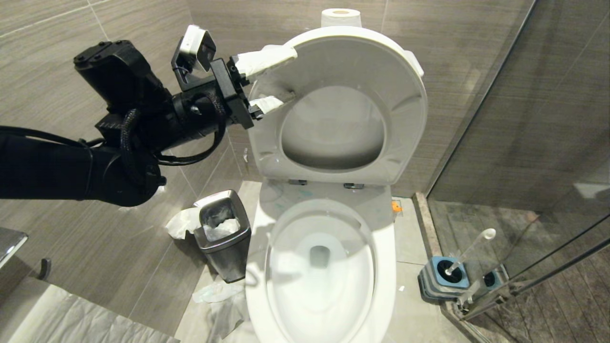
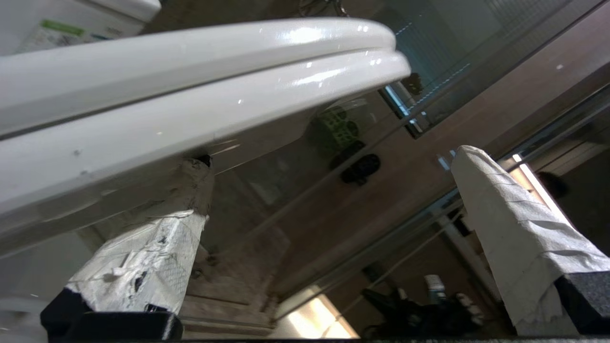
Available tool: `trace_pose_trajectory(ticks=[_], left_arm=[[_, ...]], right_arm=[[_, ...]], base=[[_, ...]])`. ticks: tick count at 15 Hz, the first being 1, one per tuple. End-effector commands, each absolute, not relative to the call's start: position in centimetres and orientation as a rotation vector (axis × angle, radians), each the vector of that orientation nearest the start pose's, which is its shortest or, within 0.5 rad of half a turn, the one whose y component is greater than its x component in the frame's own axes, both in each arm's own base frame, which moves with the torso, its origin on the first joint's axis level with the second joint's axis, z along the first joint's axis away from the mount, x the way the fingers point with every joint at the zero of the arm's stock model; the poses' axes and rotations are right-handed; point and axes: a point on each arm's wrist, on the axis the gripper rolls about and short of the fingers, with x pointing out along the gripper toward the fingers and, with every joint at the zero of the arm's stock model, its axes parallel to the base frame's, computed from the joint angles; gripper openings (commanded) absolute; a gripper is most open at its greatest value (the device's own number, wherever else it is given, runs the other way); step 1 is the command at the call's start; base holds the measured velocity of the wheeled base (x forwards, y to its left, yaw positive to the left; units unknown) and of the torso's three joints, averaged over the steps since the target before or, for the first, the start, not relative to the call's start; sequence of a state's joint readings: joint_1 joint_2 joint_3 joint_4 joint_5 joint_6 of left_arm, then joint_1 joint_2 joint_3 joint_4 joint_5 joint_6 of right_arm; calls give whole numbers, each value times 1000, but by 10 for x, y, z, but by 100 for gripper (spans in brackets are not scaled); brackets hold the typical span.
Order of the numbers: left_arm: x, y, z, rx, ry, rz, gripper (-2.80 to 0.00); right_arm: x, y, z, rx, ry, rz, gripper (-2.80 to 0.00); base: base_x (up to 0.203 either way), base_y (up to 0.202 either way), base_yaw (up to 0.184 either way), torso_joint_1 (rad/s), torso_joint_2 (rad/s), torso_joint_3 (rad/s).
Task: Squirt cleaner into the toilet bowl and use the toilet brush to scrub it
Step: Use the left hand to lift the toilet lid slightly
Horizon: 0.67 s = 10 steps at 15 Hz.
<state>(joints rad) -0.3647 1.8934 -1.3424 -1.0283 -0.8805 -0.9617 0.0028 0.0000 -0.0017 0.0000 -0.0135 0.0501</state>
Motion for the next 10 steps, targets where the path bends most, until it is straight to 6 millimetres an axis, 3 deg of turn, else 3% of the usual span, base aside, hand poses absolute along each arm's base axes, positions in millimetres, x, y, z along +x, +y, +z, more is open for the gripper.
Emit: trace_pose_trajectory(ticks=[1,10], left_arm=[[351,-153,292,-639,100,-1331,0],[397,-170,299,-503,-66,-1199,0]], right_arm=[[-23,0,76,51,-2,-11,-280],[-23,0,76,51,-2,-11,-280]], base=[[0,0,0,0,0,0],[0,0,0,0,0,0]])
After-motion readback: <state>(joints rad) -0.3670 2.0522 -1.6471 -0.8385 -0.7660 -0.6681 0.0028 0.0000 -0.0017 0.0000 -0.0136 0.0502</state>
